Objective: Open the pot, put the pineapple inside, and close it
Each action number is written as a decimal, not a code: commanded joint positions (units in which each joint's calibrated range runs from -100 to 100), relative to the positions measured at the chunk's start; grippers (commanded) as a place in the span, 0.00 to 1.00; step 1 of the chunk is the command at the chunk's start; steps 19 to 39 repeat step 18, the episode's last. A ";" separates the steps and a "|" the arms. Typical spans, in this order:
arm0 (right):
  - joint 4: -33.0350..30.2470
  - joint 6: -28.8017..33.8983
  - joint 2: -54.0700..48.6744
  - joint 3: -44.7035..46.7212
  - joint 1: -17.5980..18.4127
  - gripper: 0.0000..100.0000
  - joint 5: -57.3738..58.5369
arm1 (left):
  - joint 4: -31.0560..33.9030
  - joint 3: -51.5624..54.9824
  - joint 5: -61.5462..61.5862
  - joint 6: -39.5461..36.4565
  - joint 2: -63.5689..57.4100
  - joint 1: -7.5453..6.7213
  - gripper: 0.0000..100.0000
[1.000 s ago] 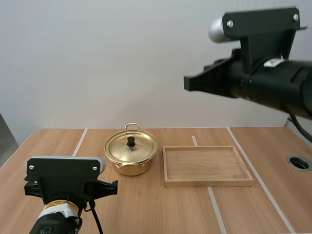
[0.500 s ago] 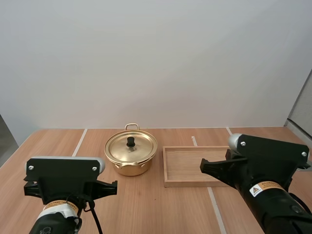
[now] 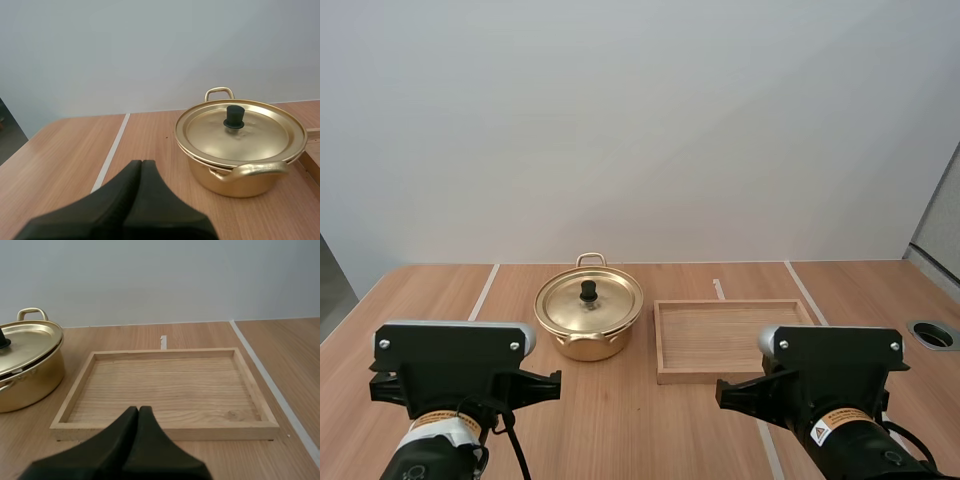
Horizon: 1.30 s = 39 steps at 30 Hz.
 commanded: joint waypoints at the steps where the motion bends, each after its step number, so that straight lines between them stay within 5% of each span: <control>1: -0.78 -1.51 -0.35 0.00 -0.06 0.00 -1.76 | 0.20 0.00 -0.65 0.11 -0.31 -0.10 0.00; 39: 0.08 -1.51 -0.35 0.00 -0.05 0.00 -1.94 | 0.20 0.00 -0.65 0.11 -0.31 -0.10 0.00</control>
